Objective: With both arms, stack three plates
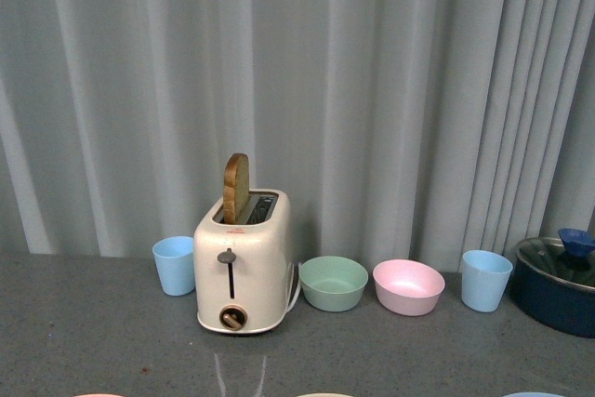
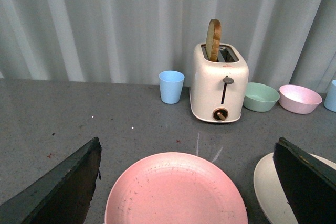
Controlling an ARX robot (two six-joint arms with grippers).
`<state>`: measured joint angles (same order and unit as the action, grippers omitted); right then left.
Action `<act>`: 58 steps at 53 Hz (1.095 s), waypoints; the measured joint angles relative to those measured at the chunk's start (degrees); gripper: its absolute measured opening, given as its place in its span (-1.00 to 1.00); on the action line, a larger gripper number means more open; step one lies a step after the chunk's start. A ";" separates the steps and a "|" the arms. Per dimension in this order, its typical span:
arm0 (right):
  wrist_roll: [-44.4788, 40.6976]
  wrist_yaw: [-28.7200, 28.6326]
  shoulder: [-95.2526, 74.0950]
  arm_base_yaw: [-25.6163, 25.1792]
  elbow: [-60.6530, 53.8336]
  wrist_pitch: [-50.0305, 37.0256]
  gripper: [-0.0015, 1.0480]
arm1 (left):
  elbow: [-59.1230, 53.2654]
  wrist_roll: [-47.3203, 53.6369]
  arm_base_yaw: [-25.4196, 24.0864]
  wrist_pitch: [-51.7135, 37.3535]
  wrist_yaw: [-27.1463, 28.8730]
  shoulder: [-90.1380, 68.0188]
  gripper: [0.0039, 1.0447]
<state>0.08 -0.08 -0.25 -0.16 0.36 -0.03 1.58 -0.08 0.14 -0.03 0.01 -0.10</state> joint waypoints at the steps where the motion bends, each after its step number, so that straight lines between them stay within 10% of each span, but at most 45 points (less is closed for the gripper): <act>1: 0.00 0.00 0.00 0.00 0.00 0.00 0.86 | 0.00 0.00 0.00 0.00 0.00 0.00 0.87; 10: -0.02 -0.07 0.00 0.02 0.00 0.00 0.86 | 13.53 0.15 -1.22 26.45 -11.74 -19.71 0.87; 26: 0.00 0.00 0.00 0.02 0.00 0.00 0.86 | 36.33 8.68 -6.80 20.50 -19.98 -52.76 0.87; 58: 0.00 0.02 0.00 0.02 0.00 0.00 0.86 | 62.71 31.56 -17.79 30.67 -10.82 -98.60 0.87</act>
<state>0.08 -0.05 -0.25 -0.14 0.36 -0.03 64.29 31.48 -17.65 30.63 -10.81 -98.70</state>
